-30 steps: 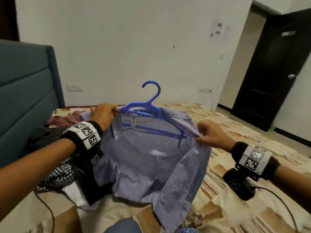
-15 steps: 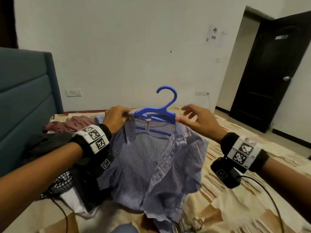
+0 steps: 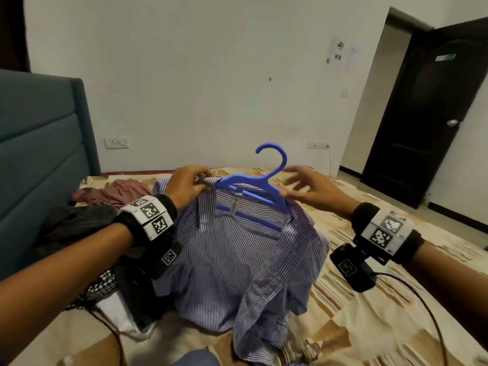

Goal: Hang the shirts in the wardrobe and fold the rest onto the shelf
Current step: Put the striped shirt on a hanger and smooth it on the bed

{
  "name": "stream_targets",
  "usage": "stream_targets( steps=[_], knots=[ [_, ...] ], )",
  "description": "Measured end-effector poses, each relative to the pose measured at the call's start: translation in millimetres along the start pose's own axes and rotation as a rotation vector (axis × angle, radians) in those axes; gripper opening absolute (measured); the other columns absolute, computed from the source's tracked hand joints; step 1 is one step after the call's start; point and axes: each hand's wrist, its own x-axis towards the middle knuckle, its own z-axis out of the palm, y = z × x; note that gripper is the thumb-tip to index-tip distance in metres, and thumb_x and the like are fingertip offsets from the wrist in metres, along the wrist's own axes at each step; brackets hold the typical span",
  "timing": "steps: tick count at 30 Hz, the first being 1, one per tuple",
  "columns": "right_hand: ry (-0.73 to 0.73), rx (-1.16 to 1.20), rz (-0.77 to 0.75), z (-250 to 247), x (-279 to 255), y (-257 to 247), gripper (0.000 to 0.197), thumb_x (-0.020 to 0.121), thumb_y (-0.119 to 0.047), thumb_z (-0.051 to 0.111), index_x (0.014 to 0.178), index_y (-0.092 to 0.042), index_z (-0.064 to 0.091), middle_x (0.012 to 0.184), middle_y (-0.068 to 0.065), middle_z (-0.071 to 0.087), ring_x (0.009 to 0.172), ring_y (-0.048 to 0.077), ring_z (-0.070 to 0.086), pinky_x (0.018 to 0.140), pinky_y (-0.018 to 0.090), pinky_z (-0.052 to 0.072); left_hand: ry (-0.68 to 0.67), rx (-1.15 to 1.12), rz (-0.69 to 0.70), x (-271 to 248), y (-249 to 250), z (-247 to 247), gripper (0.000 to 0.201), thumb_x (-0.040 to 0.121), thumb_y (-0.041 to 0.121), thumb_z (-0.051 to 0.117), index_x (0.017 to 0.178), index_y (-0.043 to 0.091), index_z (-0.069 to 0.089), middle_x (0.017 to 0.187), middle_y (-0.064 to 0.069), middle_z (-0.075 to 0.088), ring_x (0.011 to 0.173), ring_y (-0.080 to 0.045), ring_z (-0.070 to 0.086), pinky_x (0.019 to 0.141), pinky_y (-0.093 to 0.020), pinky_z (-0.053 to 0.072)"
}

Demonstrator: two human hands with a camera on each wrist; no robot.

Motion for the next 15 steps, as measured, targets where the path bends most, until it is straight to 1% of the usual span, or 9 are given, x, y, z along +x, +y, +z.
stream_targets(
  steps=[2,4,6,7,9,10,12,14,15],
  knots=[
    [0.039,0.295,-0.050,0,3,-17,0.033,0.091,-0.021,0.059,0.122,-0.016,0.051,0.104,0.007,0.066,0.089,0.016,0.066,0.070,0.025,0.055,-0.025,-0.009,0.017,-1,1,4,0.022,0.073,0.000,0.074,0.094,0.005,0.071,0.090,-0.011,0.070,0.085,-0.020,0.058,0.072,-0.027,0.041],
    [0.004,0.456,-0.092,3,5,-28,0.017,0.097,-0.013,0.047,0.111,-0.009,0.055,0.100,0.014,0.067,0.088,0.020,0.067,0.074,0.029,0.057,-0.055,-0.003,0.022,-2,2,7,0.021,0.073,0.002,0.075,0.093,0.005,0.070,0.091,-0.011,0.069,0.087,-0.023,0.060,0.072,-0.028,0.042],
    [0.037,0.450,-0.111,9,7,-31,0.014,0.098,-0.009,0.044,0.100,-0.005,0.058,0.092,0.013,0.067,0.086,0.019,0.068,0.077,0.029,0.058,-0.133,-0.012,0.013,-1,1,7,0.021,0.075,0.008,0.076,0.095,0.008,0.069,0.093,-0.009,0.068,0.091,-0.025,0.060,0.078,-0.033,0.046],
    [0.072,0.438,-0.115,13,7,-30,0.014,0.098,-0.007,0.045,0.097,-0.002,0.058,0.090,0.013,0.067,0.084,0.017,0.068,0.076,0.028,0.058,-0.187,-0.017,0.011,-1,2,6,0.022,0.076,0.014,0.075,0.097,0.009,0.068,0.094,-0.005,0.066,0.091,-0.022,0.059,0.081,-0.034,0.046],
    [0.136,0.416,-0.134,21,7,-26,0.015,0.097,-0.001,0.045,0.095,0.003,0.059,0.089,0.017,0.067,0.081,0.014,0.069,0.074,0.025,0.058,-0.289,-0.010,0.010,-2,7,4,0.023,0.083,0.027,0.070,0.100,0.012,0.069,0.094,0.001,0.062,0.085,-0.012,0.056,0.081,-0.029,0.043],
    [0.161,0.411,-0.146,24,7,-24,0.015,0.096,0.001,0.045,0.094,0.004,0.059,0.090,0.020,0.067,0.082,0.015,0.069,0.074,0.025,0.058,-0.312,-0.008,0.011,-2,7,5,0.026,0.086,0.033,0.066,0.099,0.011,0.070,0.093,0.001,0.063,0.083,-0.009,0.055,0.079,-0.027,0.042],
    [0.192,0.410,-0.163,29,8,-19,0.015,0.096,0.001,0.045,0.094,0.003,0.060,0.091,0.021,0.067,0.084,0.020,0.069,0.074,0.026,0.058,-0.305,0.014,-0.020,0,5,8,0.032,0.091,0.037,0.057,0.098,0.010,0.072,0.096,-0.004,0.068,0.085,-0.015,0.059,0.079,-0.031,0.046],
    [0.178,0.417,-0.187,33,7,-16,0.016,0.096,0.002,0.046,0.095,0.006,0.061,0.089,0.018,0.067,0.086,0.022,0.069,0.075,0.027,0.057,-0.284,0.042,-0.052,2,1,12,0.033,0.092,0.035,0.056,0.095,0.006,0.072,0.095,-0.010,0.070,0.086,-0.024,0.061,0.078,-0.035,0.046],
    [0.160,0.413,-0.207,36,6,-15,0.016,0.095,0.004,0.046,0.095,0.008,0.061,0.088,0.017,0.067,0.087,0.022,0.070,0.076,0.027,0.057,-0.287,0.036,-0.061,3,1,14,0.033,0.090,0.034,0.058,0.094,0.004,0.072,0.093,-0.011,0.069,0.083,-0.024,0.060,0.076,-0.034,0.046]
  ],
)
